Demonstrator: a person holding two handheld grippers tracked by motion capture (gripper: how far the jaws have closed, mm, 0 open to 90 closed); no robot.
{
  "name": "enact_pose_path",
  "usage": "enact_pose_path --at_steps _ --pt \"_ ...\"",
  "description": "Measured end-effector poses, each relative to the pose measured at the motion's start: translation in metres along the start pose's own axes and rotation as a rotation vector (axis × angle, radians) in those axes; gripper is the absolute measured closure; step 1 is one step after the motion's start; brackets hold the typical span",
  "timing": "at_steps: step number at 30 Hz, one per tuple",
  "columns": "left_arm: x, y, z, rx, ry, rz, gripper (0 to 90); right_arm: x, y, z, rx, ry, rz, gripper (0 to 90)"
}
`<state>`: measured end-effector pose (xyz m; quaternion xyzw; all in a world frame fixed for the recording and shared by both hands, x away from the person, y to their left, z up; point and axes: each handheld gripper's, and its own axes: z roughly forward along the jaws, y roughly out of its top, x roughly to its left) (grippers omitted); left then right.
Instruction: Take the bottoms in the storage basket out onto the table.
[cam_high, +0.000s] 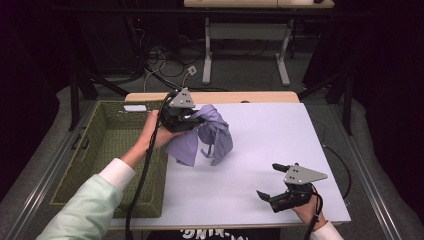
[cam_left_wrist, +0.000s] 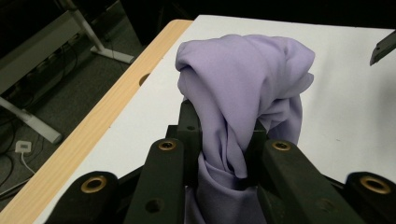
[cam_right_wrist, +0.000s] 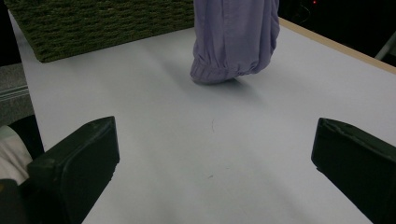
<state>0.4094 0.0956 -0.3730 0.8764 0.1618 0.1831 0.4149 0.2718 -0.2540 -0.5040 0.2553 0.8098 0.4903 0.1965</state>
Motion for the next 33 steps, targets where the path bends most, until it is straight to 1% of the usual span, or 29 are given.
enact_pose_path --at_steps 9,15,17,21,25,33 --pt "-0.002 -0.003 0.007 0.017 -0.005 -0.007 76.5 0.0 0.0 0.001 0.003 0.0 0.001 0.6" --pt "-0.003 -0.005 0.01 0.025 -0.005 -0.006 76.5 0.0 0.0 0.001 0.002 0.004 -0.002 0.6" --pt "-0.003 -0.005 0.011 0.028 0.0 -0.003 76.5 0.0 0.0 0.001 0.004 0.002 0.003 0.6" --pt "-0.003 -0.007 0.013 0.035 -0.002 -0.004 76.4 0.001 0.0 0.001 0.006 0.0 -0.005 0.5" --pt "-0.004 -0.01 0.016 0.04 -0.006 -0.009 76.4 0.0 0.0 0.002 0.008 0.002 -0.001 0.1" --pt "-0.007 -0.013 0.023 0.058 -0.015 -0.005 76.4 0.0 -0.001 0.003 0.007 0.006 -0.002 0.0"
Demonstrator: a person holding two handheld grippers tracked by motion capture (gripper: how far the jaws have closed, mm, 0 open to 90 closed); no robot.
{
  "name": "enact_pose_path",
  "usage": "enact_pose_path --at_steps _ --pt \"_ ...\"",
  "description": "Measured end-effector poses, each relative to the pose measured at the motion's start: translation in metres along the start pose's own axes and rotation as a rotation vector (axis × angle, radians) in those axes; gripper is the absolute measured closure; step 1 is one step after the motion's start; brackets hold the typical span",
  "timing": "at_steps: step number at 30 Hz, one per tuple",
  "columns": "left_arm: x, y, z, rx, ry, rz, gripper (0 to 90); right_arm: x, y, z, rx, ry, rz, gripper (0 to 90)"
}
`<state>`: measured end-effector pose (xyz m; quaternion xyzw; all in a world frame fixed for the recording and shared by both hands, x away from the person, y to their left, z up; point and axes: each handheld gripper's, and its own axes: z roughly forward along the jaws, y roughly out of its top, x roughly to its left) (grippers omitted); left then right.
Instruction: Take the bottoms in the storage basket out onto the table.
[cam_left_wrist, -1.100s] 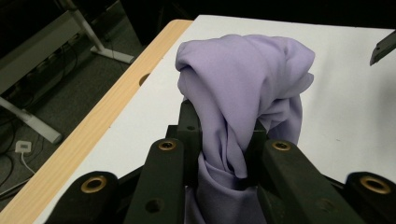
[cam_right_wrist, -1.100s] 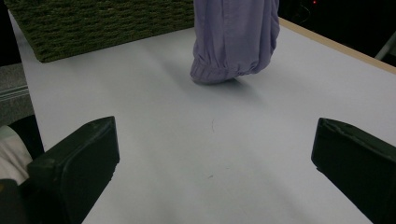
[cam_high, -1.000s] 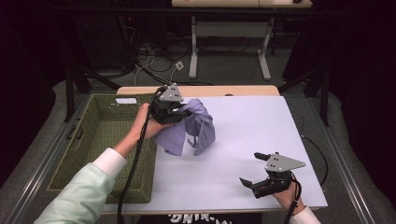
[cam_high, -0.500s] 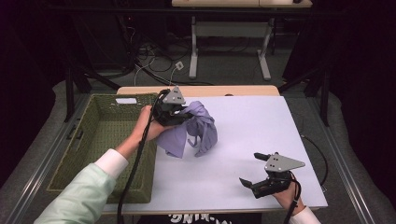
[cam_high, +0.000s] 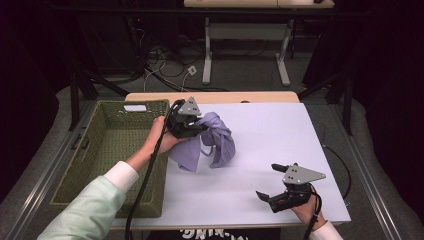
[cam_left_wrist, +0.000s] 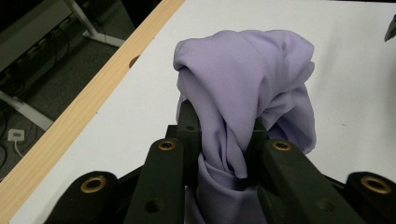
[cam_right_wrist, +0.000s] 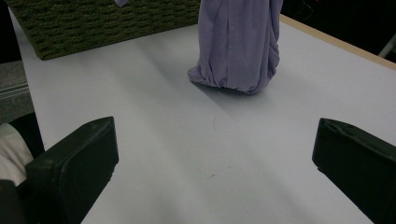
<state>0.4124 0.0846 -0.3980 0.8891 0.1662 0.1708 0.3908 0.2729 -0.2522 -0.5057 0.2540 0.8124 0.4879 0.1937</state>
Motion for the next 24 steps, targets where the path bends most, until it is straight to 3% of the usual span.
enact_pose_path --at_steps 19,24 --pt "-0.003 -0.004 0.02 0.04 -0.004 0.003 75.4 0.0 0.0 0.0 0.002 -0.002 -0.003 0.0" --pt "-0.004 -0.007 0.028 0.07 -0.012 0.005 75.0 0.0 0.0 0.0 0.003 -0.002 -0.003 0.0"
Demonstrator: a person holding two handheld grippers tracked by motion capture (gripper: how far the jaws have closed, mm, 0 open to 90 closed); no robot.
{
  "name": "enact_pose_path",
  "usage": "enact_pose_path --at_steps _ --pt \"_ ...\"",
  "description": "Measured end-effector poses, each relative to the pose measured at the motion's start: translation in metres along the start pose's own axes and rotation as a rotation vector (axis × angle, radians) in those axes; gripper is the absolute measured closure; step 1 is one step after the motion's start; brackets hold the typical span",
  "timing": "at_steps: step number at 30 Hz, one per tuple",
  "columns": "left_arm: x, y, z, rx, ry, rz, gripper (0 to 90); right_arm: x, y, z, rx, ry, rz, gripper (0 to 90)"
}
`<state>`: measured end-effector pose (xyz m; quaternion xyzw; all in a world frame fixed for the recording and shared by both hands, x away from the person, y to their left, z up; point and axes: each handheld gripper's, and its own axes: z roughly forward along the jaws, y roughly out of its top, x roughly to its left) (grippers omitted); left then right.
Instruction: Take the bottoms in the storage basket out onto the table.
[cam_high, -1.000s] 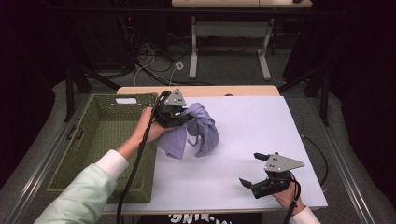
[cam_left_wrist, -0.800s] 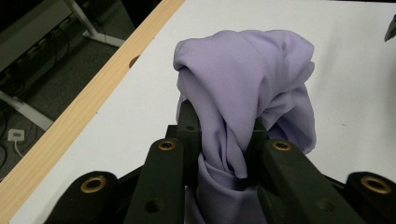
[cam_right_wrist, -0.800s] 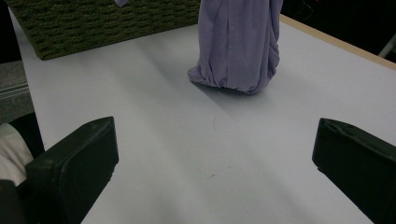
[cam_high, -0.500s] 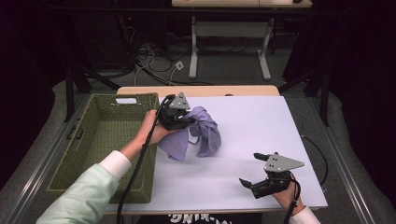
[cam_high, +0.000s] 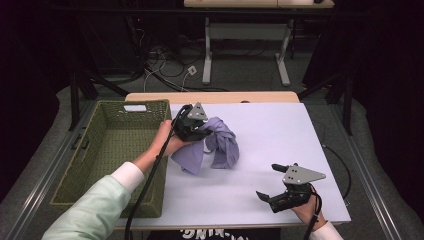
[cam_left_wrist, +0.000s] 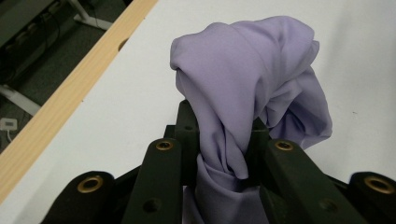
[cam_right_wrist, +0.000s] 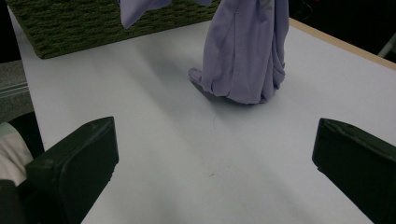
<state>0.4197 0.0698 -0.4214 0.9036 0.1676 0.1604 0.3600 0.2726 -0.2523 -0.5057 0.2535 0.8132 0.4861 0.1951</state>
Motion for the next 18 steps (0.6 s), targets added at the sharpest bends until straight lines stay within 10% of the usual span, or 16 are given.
enact_pose_path --at_steps 18 --pt "-0.003 -0.007 0.02 0.053 -0.042 -0.016 74.2 0.0 0.0 0.001 0.004 0.004 0.006 0.0"
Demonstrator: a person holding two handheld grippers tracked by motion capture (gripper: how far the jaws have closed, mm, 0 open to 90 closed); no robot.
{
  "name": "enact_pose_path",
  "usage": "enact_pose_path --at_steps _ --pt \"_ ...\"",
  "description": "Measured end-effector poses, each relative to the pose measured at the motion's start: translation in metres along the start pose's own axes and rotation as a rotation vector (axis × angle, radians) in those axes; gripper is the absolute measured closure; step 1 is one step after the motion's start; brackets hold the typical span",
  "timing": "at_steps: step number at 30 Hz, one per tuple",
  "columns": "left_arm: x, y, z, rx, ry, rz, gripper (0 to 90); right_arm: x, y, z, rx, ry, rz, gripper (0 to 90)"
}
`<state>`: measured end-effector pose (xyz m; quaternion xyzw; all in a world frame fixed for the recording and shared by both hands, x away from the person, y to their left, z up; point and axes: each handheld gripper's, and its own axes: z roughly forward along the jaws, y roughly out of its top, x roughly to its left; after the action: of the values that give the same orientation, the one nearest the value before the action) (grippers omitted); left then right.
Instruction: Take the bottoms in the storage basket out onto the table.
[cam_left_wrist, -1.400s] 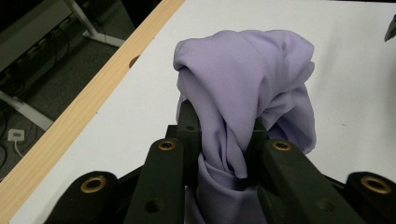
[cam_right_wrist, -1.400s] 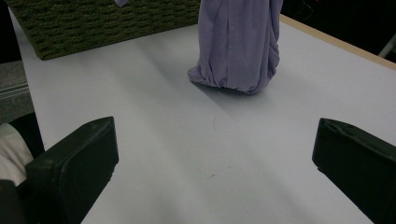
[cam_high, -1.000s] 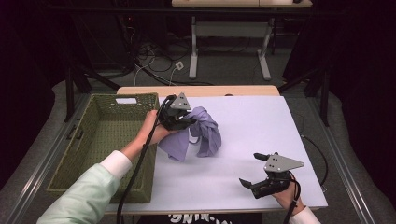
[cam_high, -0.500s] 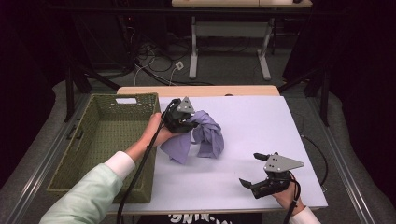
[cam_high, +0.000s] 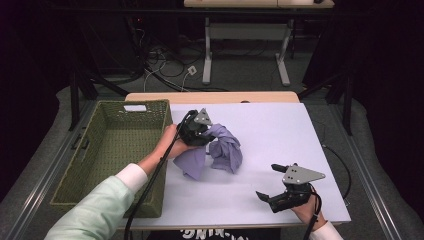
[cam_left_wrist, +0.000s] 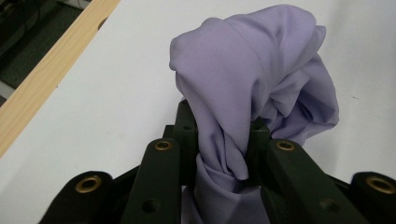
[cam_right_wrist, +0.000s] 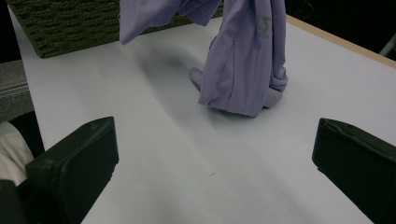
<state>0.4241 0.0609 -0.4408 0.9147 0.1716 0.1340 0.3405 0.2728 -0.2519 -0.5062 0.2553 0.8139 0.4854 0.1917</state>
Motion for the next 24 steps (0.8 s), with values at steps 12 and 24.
enact_pose_path --at_steps 12,24 --pt "0.0 -0.004 0.011 0.046 -0.018 -0.008 73.5 0.0 0.0 0.0 0.0 -0.002 -0.003 0.1" --pt "-0.001 -0.007 0.019 0.072 -0.049 -0.029 72.6 0.0 0.0 0.0 0.004 -0.004 -0.004 0.2"
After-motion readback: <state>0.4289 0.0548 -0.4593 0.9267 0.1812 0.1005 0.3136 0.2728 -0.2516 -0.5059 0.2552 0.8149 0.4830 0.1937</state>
